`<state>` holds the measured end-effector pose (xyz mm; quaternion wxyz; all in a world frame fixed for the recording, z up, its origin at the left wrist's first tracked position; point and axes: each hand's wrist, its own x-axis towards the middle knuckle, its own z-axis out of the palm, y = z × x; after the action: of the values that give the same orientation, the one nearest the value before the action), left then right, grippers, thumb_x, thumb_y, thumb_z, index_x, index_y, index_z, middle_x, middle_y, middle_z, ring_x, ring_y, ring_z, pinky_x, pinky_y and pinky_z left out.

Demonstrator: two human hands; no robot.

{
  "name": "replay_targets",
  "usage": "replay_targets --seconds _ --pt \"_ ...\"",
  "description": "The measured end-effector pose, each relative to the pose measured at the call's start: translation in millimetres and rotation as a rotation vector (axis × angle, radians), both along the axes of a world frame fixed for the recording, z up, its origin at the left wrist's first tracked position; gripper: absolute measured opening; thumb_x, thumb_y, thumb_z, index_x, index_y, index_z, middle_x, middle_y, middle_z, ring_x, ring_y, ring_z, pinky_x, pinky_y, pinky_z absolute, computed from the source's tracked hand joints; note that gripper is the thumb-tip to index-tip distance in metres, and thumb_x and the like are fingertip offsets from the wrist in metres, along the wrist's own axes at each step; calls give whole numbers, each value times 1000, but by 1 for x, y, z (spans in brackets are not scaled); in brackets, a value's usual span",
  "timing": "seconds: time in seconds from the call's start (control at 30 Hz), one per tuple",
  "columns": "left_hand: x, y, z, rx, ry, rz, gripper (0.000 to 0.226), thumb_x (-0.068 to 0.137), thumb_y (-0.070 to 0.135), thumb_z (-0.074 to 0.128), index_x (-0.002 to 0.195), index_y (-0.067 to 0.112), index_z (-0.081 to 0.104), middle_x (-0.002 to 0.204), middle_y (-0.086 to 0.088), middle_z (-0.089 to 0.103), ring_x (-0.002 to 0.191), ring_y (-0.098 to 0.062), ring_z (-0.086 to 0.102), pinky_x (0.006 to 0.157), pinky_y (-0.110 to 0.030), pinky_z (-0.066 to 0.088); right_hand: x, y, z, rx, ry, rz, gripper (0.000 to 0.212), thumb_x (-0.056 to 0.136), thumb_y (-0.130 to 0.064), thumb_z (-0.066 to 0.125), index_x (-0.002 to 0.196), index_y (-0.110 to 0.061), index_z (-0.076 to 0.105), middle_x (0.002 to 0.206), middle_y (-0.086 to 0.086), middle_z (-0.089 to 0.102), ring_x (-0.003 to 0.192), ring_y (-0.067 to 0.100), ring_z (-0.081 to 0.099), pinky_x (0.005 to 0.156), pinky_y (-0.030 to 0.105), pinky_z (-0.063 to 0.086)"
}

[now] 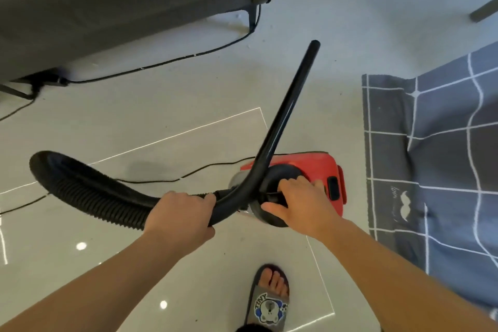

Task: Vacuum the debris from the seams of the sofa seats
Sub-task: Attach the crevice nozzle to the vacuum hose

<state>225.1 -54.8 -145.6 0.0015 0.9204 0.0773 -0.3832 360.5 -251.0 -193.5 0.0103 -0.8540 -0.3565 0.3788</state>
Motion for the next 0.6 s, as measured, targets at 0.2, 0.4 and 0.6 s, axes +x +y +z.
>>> replay_targets --seconds 0.2,0.4,0.6 --pt "-6 -18 -9 27 23 49 24 96 45 47 111 27 44 78 6 52 68 -17 52 66 -30 38 23 -39 -1 318 49 -513 27 103 -37 50 121 -19 60 117 -5 55 112 15 49 94 29 43" --pt "0 -25 -16 42 -4 36 26 97 44 47 114 25 45 78 6 53 67 -17 53 66 -30 40 18 -58 -20 27 312 -950 48 106 -52 27 128 -15 47 118 12 59 93 24 58 84 39 44" --pt "0 -25 -7 45 20 47 26 97 43 47 116 25 46 80 8 54 67 -16 52 65 -29 39 33 -62 -12 -66 511 -969 69 104 -61 21 162 -25 13 163 12 30 146 37 35 119 50 27"
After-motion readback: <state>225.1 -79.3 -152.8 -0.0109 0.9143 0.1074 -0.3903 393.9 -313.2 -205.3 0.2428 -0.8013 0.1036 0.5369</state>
